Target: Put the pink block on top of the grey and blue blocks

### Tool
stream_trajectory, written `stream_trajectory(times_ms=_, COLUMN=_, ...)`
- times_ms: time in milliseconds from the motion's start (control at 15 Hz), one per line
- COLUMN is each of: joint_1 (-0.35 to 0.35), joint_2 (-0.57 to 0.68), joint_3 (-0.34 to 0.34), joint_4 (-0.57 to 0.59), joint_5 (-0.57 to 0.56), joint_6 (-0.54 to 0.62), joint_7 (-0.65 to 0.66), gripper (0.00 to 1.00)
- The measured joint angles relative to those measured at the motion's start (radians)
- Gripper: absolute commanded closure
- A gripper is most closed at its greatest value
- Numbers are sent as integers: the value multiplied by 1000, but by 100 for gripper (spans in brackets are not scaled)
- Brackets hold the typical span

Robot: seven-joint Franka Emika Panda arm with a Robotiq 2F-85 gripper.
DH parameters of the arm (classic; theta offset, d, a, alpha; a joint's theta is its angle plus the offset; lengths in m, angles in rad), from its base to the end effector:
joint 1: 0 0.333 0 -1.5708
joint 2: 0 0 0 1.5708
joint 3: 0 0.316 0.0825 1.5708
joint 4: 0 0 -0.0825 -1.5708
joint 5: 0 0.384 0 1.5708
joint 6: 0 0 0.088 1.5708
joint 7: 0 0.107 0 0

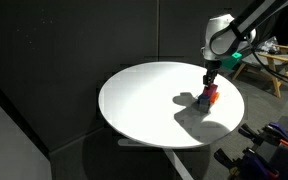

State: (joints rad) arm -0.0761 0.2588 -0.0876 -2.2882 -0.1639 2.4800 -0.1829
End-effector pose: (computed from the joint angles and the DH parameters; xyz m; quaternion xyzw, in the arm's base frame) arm 0.5177 -0.0856 0.2333 0.9947 0.0768 -0.0433 0.0526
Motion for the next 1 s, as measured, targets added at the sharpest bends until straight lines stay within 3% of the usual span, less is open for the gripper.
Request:
stream_trajectory(times_ms=733, joint_1=8, joint_2=50, joint_3=0, joint_4=13, joint_5=-4, joint_6=10, joint_7=3, gripper=69)
stream_trajectory(times_ms=800, joint_1=9, joint_2=51, joint_3=0, joint_4=13, joint_5=-4, joint_6=10, joint_7=4, gripper=22)
stream_trajectory(times_ms=1000, joint_1=11, joint_2=53, joint_3=0, joint_4=13, joint_5=-5, joint_6=10, joint_7=5, gripper=3)
